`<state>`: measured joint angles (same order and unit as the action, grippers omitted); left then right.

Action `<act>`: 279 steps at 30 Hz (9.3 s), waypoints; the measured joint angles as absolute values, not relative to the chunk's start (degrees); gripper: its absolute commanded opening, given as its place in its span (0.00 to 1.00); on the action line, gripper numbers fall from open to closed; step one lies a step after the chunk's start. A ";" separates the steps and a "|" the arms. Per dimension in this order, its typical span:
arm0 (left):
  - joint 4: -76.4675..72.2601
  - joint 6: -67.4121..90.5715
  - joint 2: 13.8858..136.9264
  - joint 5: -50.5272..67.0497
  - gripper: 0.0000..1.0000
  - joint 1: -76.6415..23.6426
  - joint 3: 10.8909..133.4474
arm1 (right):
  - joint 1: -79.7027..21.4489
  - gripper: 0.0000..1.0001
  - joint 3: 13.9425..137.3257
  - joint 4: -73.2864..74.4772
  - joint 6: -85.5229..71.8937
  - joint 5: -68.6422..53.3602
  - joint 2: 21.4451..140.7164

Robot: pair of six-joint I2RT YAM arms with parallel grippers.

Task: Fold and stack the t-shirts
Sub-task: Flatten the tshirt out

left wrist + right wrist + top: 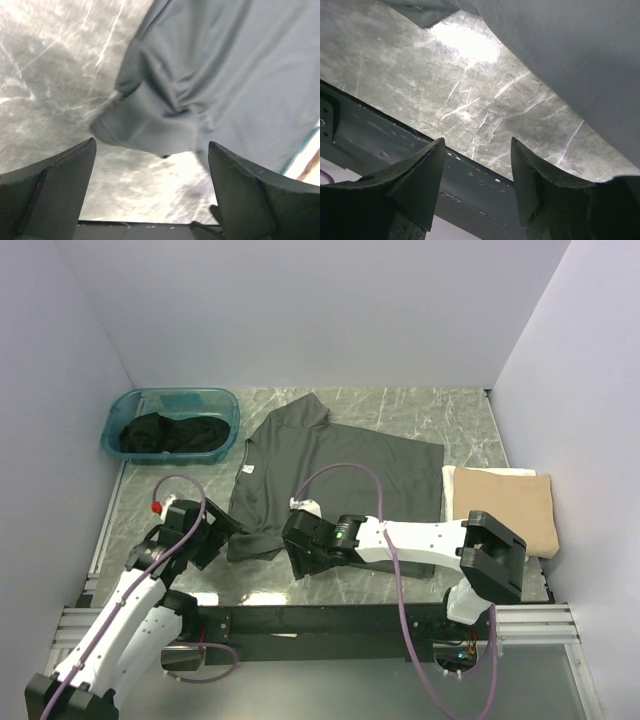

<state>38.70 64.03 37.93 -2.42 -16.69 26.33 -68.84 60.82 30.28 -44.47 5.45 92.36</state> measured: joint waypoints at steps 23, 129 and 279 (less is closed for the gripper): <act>33.95 63.07 42.44 1.54 0.99 -22.35 26.61 | -62.76 0.59 60.18 24.88 -31.16 6.81 97.36; 42.92 59.35 69.06 -5.78 1.00 -65.10 48.25 | -52.60 0.55 49.45 21.52 -32.99 -8.32 76.71; 49.15 83.20 61.82 -4.32 0.21 -56.29 28.25 | -25.23 0.96 27.03 41.67 -53.19 13.41 40.18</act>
<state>49.15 83.20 61.82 -4.32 -56.29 28.25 -25.23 27.03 41.67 -53.19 13.41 40.18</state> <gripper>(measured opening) 0.325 0.961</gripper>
